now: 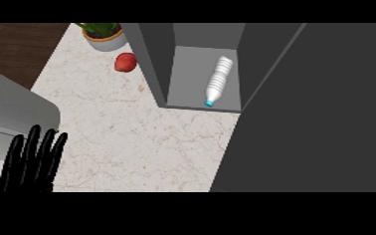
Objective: Pick up the bottled water, place it into the cabinet and close the cabinet
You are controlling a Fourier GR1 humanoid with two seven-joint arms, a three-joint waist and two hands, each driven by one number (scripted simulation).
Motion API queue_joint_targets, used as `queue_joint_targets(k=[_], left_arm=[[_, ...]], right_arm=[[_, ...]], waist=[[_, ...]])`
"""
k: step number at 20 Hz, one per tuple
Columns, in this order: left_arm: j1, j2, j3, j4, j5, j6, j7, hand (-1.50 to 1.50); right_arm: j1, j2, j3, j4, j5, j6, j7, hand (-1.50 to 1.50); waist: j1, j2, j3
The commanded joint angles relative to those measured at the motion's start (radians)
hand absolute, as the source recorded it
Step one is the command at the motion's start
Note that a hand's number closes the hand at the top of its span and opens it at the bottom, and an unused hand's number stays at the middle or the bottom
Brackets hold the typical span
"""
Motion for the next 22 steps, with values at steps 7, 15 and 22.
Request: queue_joint_targets(k=[7,15,22], left_arm=[[0.003,0.003,0.023,-0.001,0.024,-0.028,-0.007,-1.50],[-0.006,0.038,0.049,-0.006,0.037,-0.080,-0.007,-1.50],[0.011,0.049,0.038,-0.010,0.038,-0.121,-0.015,-1.50]], right_arm=[[-0.063,0.175,0.036,0.118,-0.017,-0.158,0.028,1.50],[-0.009,0.173,0.085,0.235,-0.242,-0.079,0.067,1.50],[-0.013,0.177,0.001,0.274,-0.463,-0.114,0.113,1.50]], waist=[[0.024,0.020,0.000],[0.086,0.049,0.000],[0.097,0.043,0.001]])
